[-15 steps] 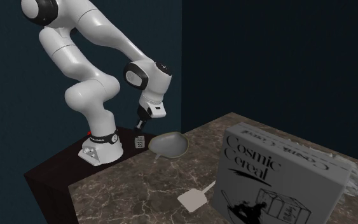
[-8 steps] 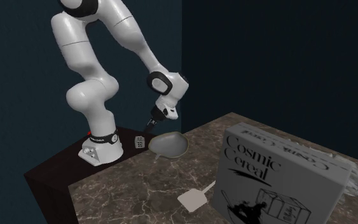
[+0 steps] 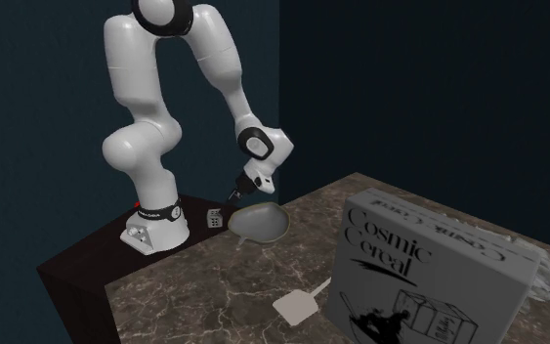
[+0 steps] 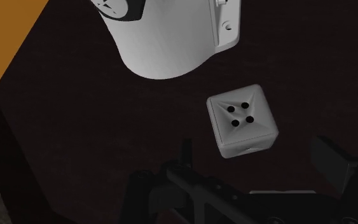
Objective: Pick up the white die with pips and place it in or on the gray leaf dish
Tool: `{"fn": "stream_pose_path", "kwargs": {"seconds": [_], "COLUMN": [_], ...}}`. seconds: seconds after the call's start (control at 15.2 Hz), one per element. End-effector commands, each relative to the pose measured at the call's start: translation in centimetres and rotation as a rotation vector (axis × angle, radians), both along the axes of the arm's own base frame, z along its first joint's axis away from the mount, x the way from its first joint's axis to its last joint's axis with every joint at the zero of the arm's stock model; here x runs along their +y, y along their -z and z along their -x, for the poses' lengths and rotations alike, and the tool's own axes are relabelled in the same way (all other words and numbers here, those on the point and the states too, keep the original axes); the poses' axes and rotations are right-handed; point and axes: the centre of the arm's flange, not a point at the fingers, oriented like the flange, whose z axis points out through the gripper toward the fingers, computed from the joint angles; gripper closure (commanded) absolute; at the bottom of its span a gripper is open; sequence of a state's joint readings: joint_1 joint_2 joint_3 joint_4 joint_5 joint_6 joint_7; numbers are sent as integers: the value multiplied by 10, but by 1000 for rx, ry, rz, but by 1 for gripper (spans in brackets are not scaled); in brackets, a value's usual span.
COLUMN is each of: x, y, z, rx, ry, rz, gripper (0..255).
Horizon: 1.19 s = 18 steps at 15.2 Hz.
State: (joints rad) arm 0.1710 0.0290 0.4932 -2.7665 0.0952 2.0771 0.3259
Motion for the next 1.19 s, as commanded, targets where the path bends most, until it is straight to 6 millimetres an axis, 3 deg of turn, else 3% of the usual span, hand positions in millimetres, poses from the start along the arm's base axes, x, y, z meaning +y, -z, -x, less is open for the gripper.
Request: {"fn": "stream_pose_path", "kwargs": {"seconds": [0.0, 0.59, 0.66, 1.12], "x": [-2, -5, -5, -5], "y": [8, 14, 14, 14], "z": [7, 11, 11, 11], "rx": [0, 0, 0, 0], "ry": [0, 0, 0, 0], "rz": [0, 0, 0, 0], "gripper": [0, 0, 255, 255]}}
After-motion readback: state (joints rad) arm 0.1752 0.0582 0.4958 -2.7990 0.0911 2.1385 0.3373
